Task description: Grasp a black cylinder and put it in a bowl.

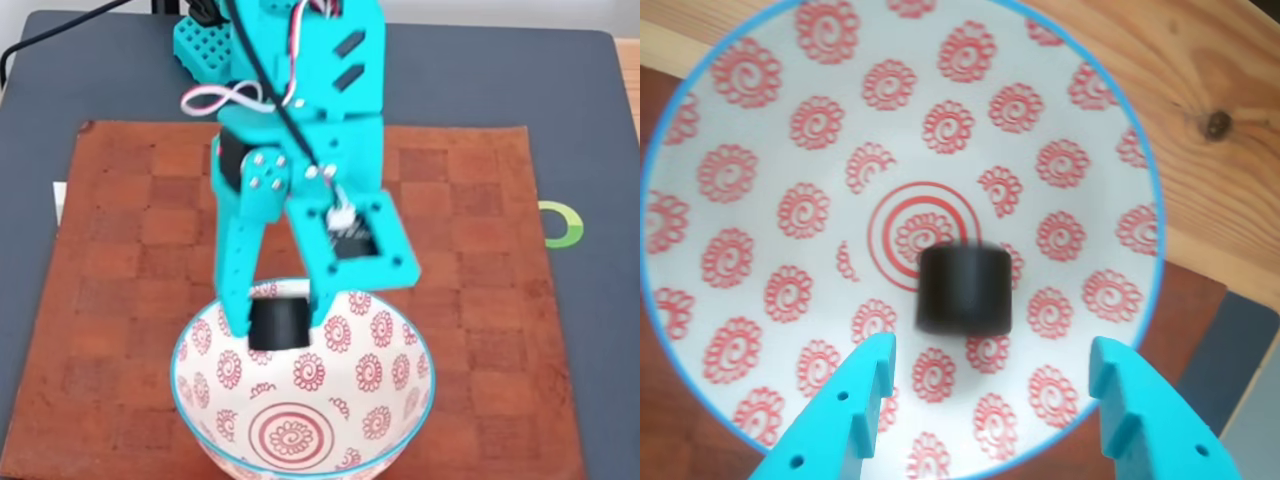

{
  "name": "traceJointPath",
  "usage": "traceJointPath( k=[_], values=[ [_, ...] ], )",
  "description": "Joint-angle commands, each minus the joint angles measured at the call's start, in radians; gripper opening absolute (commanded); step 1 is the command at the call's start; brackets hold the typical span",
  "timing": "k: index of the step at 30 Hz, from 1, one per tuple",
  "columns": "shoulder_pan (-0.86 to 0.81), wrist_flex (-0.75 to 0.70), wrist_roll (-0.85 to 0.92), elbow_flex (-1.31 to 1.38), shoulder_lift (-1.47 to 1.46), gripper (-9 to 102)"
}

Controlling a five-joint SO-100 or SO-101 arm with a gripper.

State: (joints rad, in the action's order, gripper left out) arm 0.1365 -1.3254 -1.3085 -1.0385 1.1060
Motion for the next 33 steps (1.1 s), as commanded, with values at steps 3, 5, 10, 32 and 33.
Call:
traceJointPath(
  k=[3, 5, 10, 32, 33],
  values=[
    [-0.003, -0.002, -0.005, 0.049, 0.018, 22],
    [-0.008, -0.003, 0.002, 0.049, 0.021, 19],
    [-0.012, -0.055, -0.003, 0.063, 0.023, 8],
    [-0.129, -0.299, -0.021, -0.041, 0.328, 0],
    [-0.129, -0.299, -0.037, -0.083, 0.367, 0]
  ],
)
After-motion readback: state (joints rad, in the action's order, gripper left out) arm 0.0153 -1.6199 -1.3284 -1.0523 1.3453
